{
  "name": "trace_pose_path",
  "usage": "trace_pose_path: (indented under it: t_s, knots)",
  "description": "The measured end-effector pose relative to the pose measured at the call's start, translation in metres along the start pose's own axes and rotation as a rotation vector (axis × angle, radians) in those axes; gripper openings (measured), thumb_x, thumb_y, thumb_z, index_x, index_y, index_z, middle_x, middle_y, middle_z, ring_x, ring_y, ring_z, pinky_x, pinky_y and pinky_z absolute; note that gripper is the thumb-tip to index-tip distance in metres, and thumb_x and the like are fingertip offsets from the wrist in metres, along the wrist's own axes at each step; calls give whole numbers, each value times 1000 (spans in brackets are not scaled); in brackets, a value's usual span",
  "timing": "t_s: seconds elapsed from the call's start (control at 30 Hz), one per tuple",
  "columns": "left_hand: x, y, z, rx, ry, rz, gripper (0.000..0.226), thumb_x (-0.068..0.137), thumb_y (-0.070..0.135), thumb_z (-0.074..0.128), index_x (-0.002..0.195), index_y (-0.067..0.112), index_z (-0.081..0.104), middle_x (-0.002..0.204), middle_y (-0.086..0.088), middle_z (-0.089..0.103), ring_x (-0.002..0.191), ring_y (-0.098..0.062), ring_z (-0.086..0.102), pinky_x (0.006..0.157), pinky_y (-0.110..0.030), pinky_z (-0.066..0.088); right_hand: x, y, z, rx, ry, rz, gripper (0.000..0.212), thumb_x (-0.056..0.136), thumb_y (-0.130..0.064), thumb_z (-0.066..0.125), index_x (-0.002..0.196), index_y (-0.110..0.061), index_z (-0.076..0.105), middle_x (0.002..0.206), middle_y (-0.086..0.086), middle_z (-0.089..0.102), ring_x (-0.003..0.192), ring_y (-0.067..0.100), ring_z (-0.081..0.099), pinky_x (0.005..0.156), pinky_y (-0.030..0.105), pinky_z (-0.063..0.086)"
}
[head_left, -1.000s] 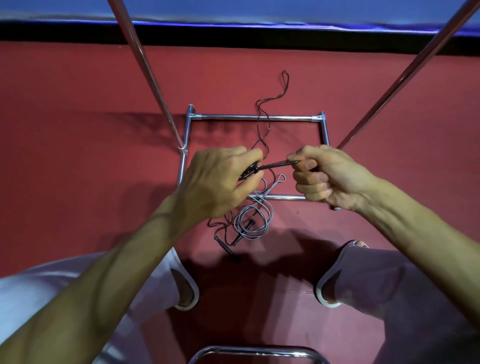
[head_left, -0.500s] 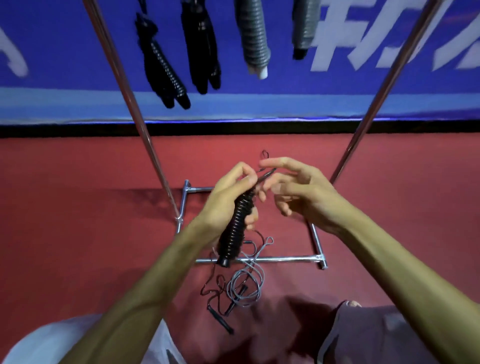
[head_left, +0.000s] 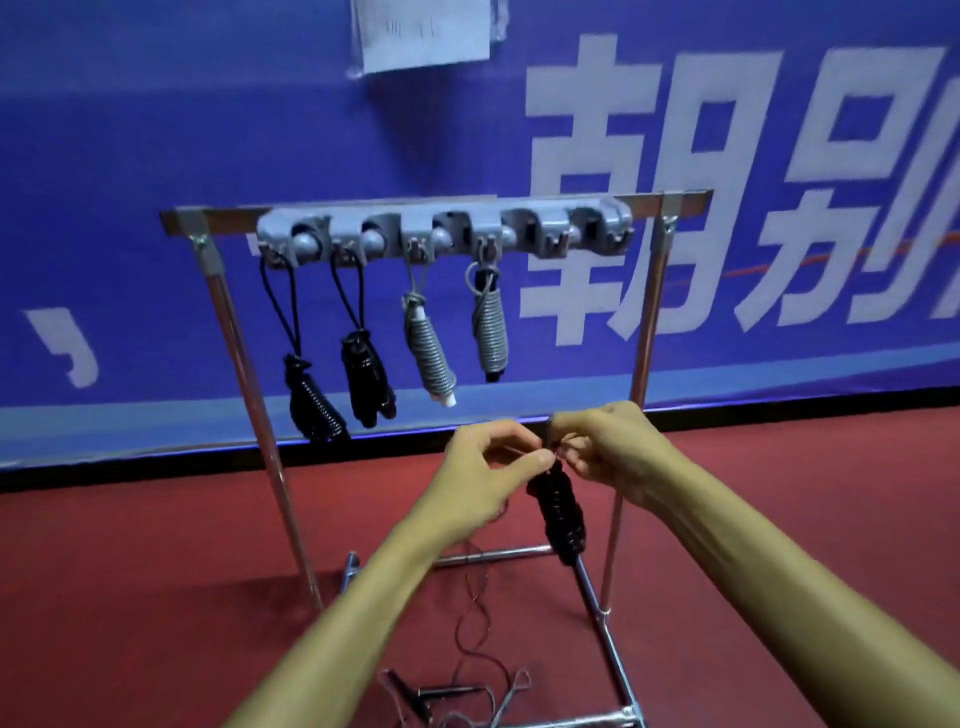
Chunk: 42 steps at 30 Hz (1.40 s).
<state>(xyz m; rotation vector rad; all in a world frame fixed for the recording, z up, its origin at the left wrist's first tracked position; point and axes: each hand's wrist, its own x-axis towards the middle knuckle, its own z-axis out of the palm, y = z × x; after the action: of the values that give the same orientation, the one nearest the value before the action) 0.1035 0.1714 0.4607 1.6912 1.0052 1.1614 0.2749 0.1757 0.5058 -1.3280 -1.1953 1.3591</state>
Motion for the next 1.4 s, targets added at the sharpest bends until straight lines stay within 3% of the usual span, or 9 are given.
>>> trace_pose_path:
  t_s: [0.23, 0.37, 0.5, 0.7, 0.8, 0.93, 1.13, 1.3, 1.4]
  knots:
    - [75, 54, 25, 138, 293, 121, 13, 97, 18, 64, 86, 13, 68, 80, -1, 71, 80, -18, 67, 80, -37, 57, 15, -69, -43, 61, -87, -264, 4, 87, 0, 74, 84, 1, 71, 73, 10, 66, 67, 16, 66, 66, 22, 56]
    - [114, 80, 36, 55, 474, 130, 16, 100, 20, 59, 88, 11, 65, 82, -2, 69, 76, -13, 61, 76, -35, 52, 38, -98, -48, -57, 52, -505, 22, 89, -9, 77, 98, 9, 68, 94, 23, 73, 89, 22, 73, 86, 36, 58]
    - [141, 103, 42, 32, 630, 136, 17, 101, 22, 57, 88, 13, 63, 79, 5, 67, 75, -7, 60, 72, -30, 46, 59, -116, -36, 24, 245, -624, 6, 90, -4, 74, 91, 1, 74, 87, 18, 76, 85, 24, 76, 78, 35, 63]
    - [176, 117, 49, 96, 792, 44, 19, 100, 25, 57, 83, 17, 60, 90, -2, 70, 91, -25, 64, 81, -38, 50, 91, -122, -22, 349, 430, -495, 2, 80, -6, 81, 80, -6, 80, 76, 13, 77, 77, 29, 77, 73, 40, 65]
    - [183, 107, 46, 124, 739, -46, 19, 100, 24, 57, 87, 13, 65, 90, -2, 70, 91, -26, 64, 74, -31, 42, 112, -111, -17, 285, 524, -478, 9, 76, -11, 81, 69, -16, 79, 69, 5, 76, 74, 25, 77, 78, 49, 63]
    - [182, 82, 31, 236, 566, 26, 18, 99, 26, 59, 90, 13, 68, 86, 0, 71, 86, -22, 65, 71, -31, 43, 125, -92, -21, 12, 485, -590, 4, 87, -18, 75, 85, -16, 78, 78, -1, 77, 80, 15, 75, 82, 43, 62]
    - [183, 81, 14, 341, 334, -55, 20, 101, 32, 55, 105, 14, 65, 99, -5, 72, 96, -24, 66, 77, -31, 47, 127, -84, -22, -309, 362, -628, 26, 104, -27, 55, 94, -13, 74, 80, 3, 75, 72, 17, 68, 66, 36, 53]
    - [148, 88, 13, 376, 257, -64, 46, 101, 27, 58, 143, 12, 49, 138, -9, 60, 123, -27, 58, 101, -37, 46, 104, -70, -23, -449, 407, -511, 50, 104, -47, 49, 136, -9, 56, 130, 12, 65, 118, 28, 62, 100, 47, 50]
    - [109, 75, 15, 536, 184, -48, 49, 97, 31, 64, 141, 12, 54, 138, -9, 61, 123, -28, 58, 102, -38, 46, 82, -39, -23, -670, 481, -407, 59, 101, -43, 56, 142, -2, 48, 139, 20, 55, 129, 37, 52, 103, 46, 43]
